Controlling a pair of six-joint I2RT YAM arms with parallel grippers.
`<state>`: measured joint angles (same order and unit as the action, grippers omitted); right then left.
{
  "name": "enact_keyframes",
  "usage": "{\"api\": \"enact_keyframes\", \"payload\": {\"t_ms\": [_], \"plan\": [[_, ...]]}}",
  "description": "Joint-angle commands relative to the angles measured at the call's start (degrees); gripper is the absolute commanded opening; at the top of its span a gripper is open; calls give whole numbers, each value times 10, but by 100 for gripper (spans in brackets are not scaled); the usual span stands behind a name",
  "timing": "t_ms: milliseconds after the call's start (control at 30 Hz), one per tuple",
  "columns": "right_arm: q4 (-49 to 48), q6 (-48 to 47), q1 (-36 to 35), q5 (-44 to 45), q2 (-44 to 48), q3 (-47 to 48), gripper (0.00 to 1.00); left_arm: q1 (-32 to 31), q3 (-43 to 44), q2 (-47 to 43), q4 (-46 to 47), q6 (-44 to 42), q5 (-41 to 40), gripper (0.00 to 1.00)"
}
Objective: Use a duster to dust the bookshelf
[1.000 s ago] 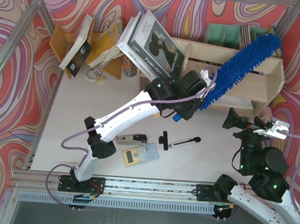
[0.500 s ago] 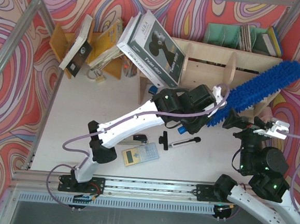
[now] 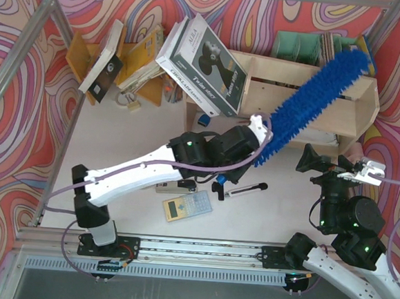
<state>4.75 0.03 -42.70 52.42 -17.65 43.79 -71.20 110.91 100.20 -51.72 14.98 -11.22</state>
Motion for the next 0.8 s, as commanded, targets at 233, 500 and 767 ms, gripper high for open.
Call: {"api": "enact_keyframes", "payload": {"t_ms": [233, 500, 767], "plan": [[-19, -4, 1, -19, -1, -2, 99, -2, -91, -104, 45, 154, -108, 0], [-10, 8, 0, -28, -13, 7, 99, -49, -124, -104, -1, 205, -163, 0], [-14, 1, 0, -23, -22, 7, 99, -82, -195, -123, 10, 260, -162, 0]]}}
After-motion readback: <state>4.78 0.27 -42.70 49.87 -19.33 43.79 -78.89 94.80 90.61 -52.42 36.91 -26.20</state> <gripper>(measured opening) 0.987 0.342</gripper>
